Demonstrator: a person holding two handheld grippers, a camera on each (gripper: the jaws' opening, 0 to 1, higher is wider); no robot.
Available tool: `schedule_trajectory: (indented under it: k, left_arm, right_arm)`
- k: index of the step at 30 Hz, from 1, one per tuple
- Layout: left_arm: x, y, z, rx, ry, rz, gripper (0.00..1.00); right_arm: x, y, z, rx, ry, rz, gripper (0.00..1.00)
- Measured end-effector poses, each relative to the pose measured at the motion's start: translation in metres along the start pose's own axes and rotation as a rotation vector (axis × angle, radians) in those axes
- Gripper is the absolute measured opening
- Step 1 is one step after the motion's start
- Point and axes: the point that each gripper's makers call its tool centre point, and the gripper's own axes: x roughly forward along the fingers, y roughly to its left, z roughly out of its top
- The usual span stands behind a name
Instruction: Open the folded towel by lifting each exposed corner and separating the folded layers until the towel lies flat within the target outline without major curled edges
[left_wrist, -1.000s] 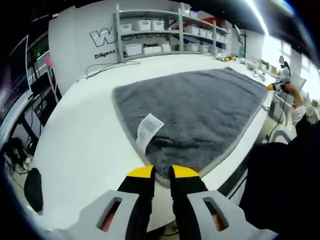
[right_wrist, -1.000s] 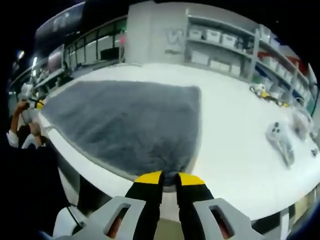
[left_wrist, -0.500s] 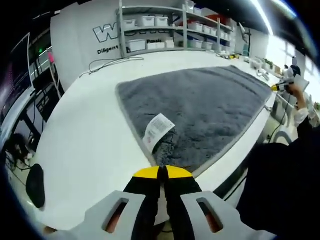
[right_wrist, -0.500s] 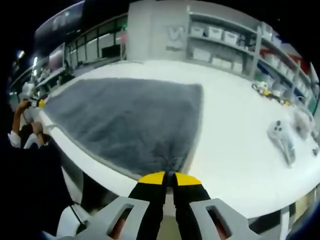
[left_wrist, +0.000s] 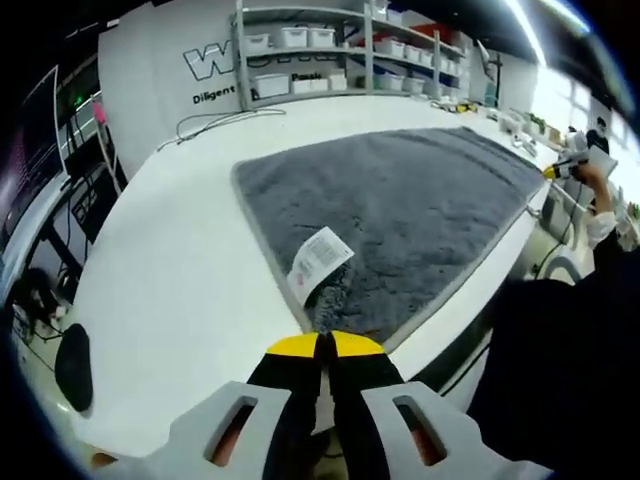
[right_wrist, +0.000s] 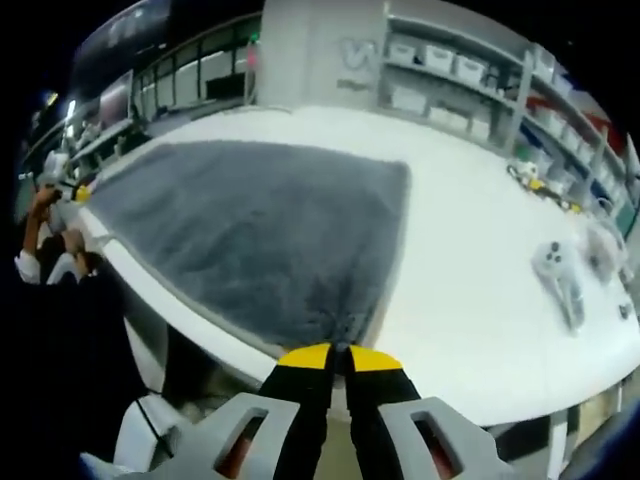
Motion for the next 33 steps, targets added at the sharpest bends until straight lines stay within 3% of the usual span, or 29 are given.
schedule_trajectory:
  k: [13,16,23,26,30,33]
  left_arm:
    - [-0.004,-0.008,-0.003,0.02,0.014,-0.039,0.03]
    - [-0.005,-0.005,-0.002,0.041,0.007,-0.03,0.05]
    - [-0.013,0.002,-0.003,0.047,-0.007,-0.022,0.13]
    - [-0.018,0.006,0.006,0.036,-0.058,-0.016,0.14]
    - [-0.021,0.011,0.028,-0.007,-0.174,-0.008,0.14]
    - [-0.019,0.011,0.027,-0.016,-0.163,-0.014,0.14]
  right_arm:
    - [-0.003,-0.007,-0.004,0.013,0.014,-0.025,0.02]
    - [-0.007,-0.006,-0.001,-0.028,0.0,-0.026,0.07]
    - [-0.015,-0.014,0.005,-0.034,-0.036,-0.053,0.08]
    - [-0.013,-0.016,0.007,-0.041,-0.044,-0.063,0.07]
    - [-0.009,-0.017,0.016,-0.047,-0.076,-0.069,0.05]
    - [-0.004,-0.015,0.015,-0.056,-0.063,-0.061,0.02]
